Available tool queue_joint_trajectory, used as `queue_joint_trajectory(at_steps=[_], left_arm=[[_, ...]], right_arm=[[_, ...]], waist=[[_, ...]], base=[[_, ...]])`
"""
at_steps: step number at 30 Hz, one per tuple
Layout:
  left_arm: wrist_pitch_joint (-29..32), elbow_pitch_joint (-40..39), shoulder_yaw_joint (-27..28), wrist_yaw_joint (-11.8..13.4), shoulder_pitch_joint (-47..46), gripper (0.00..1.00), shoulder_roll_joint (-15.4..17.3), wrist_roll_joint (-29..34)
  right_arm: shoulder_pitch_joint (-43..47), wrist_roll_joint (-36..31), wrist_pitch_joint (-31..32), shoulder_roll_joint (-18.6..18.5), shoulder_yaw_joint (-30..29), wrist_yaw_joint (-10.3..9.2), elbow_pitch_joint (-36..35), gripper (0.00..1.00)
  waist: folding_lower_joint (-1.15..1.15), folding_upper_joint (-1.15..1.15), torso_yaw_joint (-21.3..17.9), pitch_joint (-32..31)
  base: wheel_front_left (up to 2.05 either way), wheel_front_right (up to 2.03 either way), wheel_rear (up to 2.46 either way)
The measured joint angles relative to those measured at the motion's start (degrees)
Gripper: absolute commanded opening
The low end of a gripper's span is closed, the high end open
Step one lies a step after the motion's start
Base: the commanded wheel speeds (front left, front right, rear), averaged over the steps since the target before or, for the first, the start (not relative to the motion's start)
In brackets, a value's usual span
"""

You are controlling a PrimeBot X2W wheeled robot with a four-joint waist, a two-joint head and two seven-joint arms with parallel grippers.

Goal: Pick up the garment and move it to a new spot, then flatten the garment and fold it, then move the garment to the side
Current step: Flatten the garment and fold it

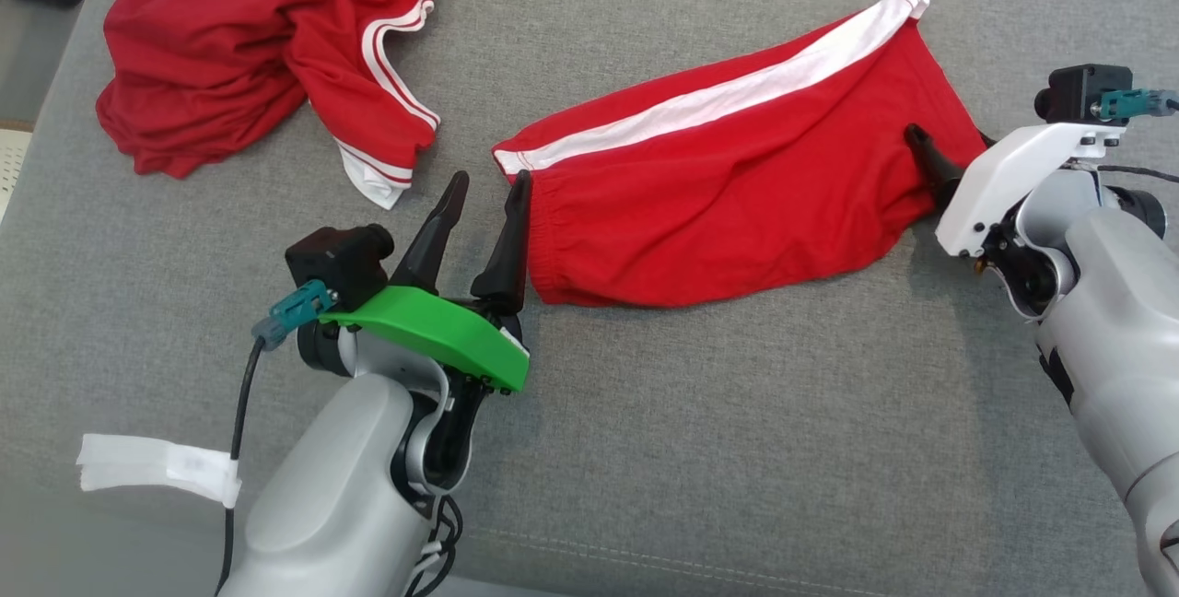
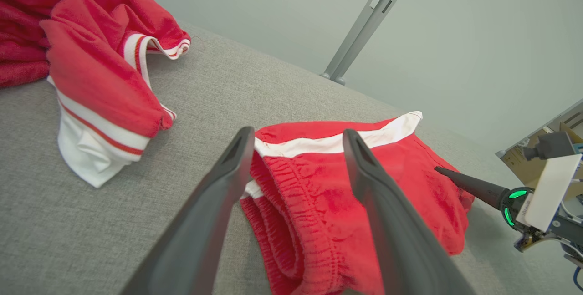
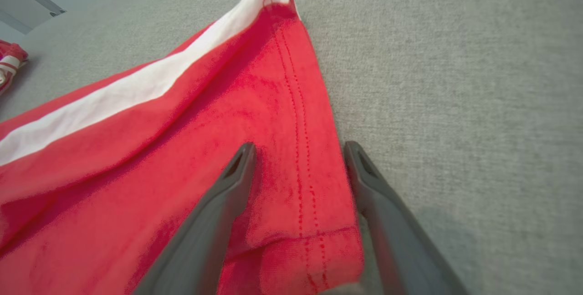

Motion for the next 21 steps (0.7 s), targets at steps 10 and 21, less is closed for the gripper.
queue_joint_trajectory(at_steps=[10, 21], left_arm=[[-0.16, -3.26, 3.19, 0.66, 3.74, 1.0, 1.71, 0.97], [-0.16, -6.9, 6.57, 1.08, 7.78, 1.0, 1.98, 1.72]], right_arm=[[1.2, 1.09, -1.21, 1.92, 1.87, 0.01, 0.79, 0.0], [5.89, 4.03, -8.17, 3.57, 1.67, 0.01, 0.11, 0.0]], waist=[[0.0, 0.0, 0.22, -1.82], [0.0, 0.0, -1.93, -4.05]], base=[[0.0, 0.0, 0.0], [0.0, 0.0, 0.0]])
